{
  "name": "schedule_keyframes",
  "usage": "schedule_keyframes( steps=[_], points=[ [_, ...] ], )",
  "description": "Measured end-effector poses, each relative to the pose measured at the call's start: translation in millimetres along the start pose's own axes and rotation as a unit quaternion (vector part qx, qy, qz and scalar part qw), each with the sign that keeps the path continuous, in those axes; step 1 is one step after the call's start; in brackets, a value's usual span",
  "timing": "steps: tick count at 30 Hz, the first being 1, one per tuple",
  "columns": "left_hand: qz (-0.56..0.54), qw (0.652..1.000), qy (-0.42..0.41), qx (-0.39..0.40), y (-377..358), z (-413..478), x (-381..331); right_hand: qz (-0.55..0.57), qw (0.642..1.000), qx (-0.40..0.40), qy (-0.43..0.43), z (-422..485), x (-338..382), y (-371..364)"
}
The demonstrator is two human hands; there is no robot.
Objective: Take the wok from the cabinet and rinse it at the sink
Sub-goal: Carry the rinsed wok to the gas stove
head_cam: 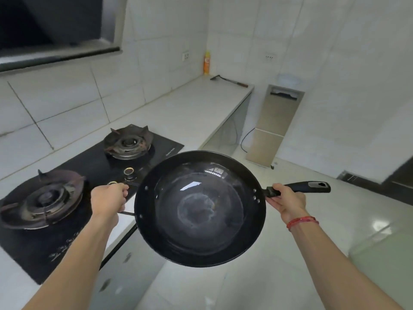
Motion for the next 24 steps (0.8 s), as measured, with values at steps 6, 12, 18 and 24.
schedule_keyframes(
  steps=[6,12,18,24],
  points=[
    [0.013,1.0,-0.007,-0.012,-54.3,10.4,-11.0,0.01,1.0,0.007,-0.006,44.9,20.2,26.1],
    [0.007,1.0,-0.002,-0.022,-98.7,24.8,-19.0,0.009,1.0,0.01,-0.001,88.5,40.5,40.8],
    [0.02,1.0,-0.003,-0.022,-135.9,56.6,-29.6,0.013,1.0,-0.005,-0.008,133.6,50.3,44.6],
    [0.009,1.0,0.002,-0.015,-166.5,120.4,-32.8,0.005,1.0,-0.01,-0.015,197.3,56.6,29.7]
  ],
)
Point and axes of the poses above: each hand's wrist, its own z-axis towards the middle knuckle, its own y-axis out of the back of the hand, x = y × z, the point moved 2 cm from there along z, towards the middle knuckle, and after that the axes turned 15 degrees about x, right-handed, at the moved point
